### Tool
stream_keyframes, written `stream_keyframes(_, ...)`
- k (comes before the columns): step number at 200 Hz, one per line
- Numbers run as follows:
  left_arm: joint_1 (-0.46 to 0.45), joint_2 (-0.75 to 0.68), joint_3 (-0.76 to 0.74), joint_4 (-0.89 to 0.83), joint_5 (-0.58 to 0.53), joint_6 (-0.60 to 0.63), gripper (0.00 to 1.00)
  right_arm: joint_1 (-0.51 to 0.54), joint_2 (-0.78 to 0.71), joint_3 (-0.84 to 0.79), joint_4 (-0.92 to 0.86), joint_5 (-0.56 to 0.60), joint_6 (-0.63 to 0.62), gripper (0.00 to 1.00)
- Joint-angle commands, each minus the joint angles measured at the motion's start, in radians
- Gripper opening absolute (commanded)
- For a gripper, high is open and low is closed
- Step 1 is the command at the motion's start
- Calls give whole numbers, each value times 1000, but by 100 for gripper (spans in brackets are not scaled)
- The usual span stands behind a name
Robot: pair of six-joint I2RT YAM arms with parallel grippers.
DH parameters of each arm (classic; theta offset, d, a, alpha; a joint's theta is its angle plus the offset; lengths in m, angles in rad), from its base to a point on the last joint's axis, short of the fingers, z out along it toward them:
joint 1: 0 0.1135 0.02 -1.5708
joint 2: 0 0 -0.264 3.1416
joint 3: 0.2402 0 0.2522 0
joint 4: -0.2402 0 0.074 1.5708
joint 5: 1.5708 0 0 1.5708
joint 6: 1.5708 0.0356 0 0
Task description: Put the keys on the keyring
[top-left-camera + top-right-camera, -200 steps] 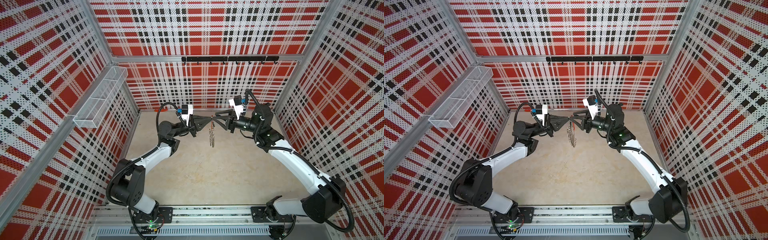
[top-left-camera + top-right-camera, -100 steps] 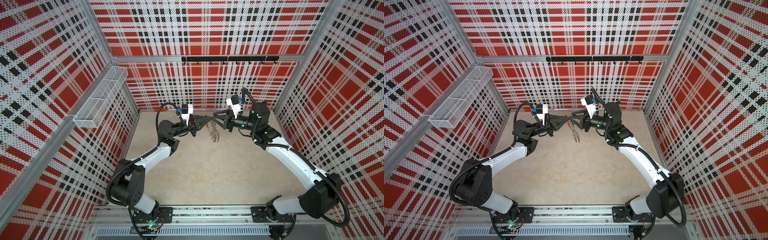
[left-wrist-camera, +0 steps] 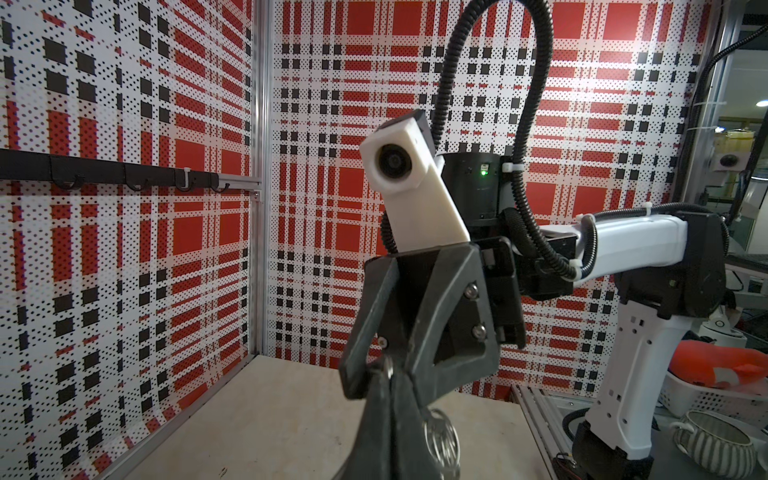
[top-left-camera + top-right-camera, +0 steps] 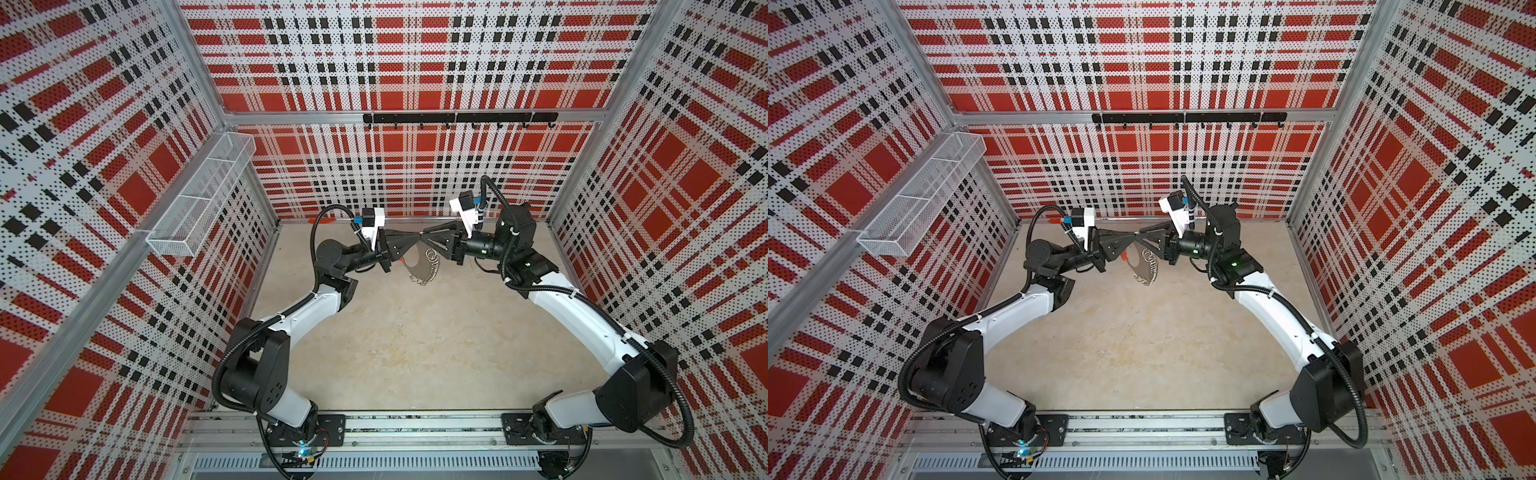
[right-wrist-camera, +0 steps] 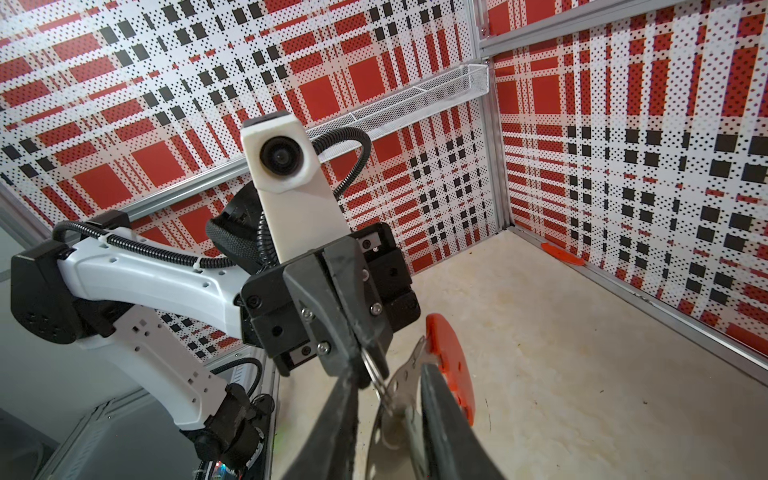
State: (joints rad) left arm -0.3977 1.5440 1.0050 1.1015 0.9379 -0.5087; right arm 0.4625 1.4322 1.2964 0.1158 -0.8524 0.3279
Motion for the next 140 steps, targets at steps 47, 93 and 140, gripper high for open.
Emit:
stream_keyframes(47,-1,-19,50,23,18,-13,0,8,2,-13,34,-19,-7,18)
stream_keyframes(93,-1,-22,46,23,24,-13,0,8,8,-5,31,-16,-10,5)
stream_keyframes(140,0,-22,39,23,15,-8,7,8,-2,-20,53,37,-1,0)
